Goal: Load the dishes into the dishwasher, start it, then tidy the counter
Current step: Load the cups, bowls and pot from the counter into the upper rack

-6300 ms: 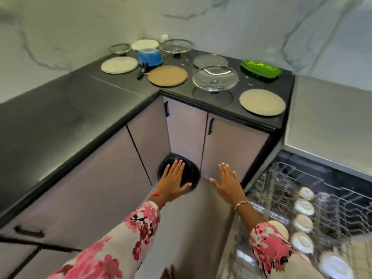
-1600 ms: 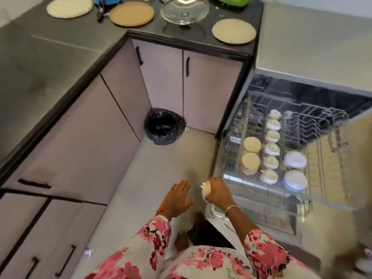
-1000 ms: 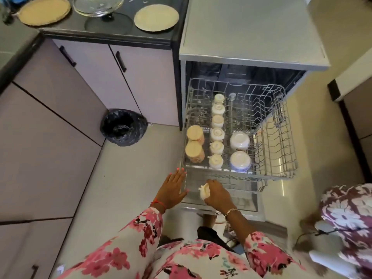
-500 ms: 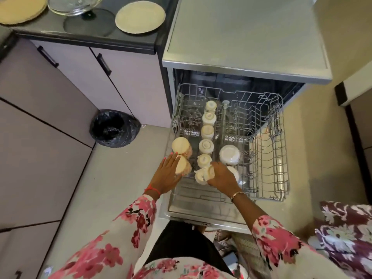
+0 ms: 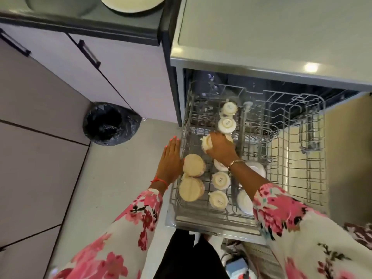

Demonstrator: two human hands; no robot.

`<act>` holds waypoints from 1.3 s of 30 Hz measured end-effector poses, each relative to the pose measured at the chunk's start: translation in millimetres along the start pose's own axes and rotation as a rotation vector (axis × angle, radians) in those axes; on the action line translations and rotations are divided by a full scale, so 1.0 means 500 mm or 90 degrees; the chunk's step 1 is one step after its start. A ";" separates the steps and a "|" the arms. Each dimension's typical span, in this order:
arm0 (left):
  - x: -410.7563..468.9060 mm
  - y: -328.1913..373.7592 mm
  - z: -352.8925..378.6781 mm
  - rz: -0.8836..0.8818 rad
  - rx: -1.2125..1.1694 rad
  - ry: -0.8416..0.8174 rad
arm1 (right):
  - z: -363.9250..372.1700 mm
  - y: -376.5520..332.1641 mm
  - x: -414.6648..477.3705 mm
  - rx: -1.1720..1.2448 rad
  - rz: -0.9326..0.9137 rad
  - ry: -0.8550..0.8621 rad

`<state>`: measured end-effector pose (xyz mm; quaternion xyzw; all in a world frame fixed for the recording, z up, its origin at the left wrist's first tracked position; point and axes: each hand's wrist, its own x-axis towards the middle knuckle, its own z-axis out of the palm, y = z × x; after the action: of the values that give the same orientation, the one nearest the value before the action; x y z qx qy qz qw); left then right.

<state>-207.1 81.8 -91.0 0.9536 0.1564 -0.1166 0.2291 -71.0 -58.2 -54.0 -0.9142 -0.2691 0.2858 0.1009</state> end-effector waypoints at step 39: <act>-0.105 0.040 -0.003 -0.003 -0.036 -0.019 | 0.072 -0.031 -0.101 0.075 0.007 -0.118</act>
<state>-248.5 52.6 -66.1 0.9446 0.1582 -0.1265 0.2581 -133.7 -71.9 -54.4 -0.8775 -0.2552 0.3854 0.1278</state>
